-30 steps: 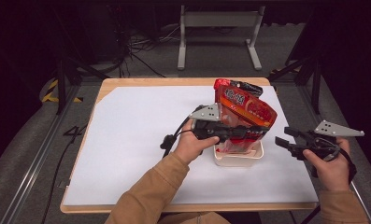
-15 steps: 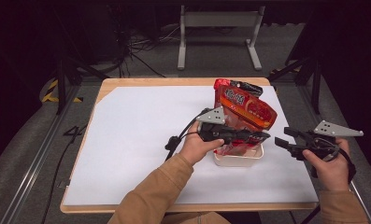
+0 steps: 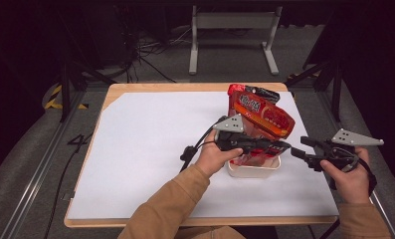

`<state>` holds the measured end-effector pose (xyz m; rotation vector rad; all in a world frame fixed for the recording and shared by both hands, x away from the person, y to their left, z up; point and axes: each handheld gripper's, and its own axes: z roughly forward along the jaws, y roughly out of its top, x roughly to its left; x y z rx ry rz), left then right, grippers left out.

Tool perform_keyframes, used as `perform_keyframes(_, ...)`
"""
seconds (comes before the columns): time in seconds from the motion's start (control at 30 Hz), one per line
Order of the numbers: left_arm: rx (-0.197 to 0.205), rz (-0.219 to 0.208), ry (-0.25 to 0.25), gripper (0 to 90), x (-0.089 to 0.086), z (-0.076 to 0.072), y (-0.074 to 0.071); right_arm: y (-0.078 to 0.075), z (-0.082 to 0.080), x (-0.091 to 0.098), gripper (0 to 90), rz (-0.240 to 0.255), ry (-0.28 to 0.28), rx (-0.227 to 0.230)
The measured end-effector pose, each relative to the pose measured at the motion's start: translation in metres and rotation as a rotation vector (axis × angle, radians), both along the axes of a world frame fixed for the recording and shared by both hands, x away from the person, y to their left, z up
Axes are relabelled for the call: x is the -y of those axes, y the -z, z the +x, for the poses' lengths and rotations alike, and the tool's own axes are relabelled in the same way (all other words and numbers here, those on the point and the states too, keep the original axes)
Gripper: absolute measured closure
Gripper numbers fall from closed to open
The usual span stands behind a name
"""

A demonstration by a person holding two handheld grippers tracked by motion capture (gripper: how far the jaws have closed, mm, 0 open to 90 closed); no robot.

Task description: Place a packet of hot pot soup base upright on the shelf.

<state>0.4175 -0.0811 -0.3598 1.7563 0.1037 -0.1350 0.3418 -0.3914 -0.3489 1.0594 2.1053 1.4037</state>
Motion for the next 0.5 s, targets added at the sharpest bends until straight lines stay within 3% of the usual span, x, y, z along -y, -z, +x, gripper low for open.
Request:
perform_keyframes(0.27,-0.005,0.039,-0.004,88.6,0.005,0.001,0.010,0.001,0.000,0.002,37.2,0.000,0.001,0.002)
perform_keyframes(0.5,-0.016,0.057,-0.027,87.3,-0.006,0.004,0.013,0.000,-0.001,0.003,37.1,0.006,0.007,-0.001)
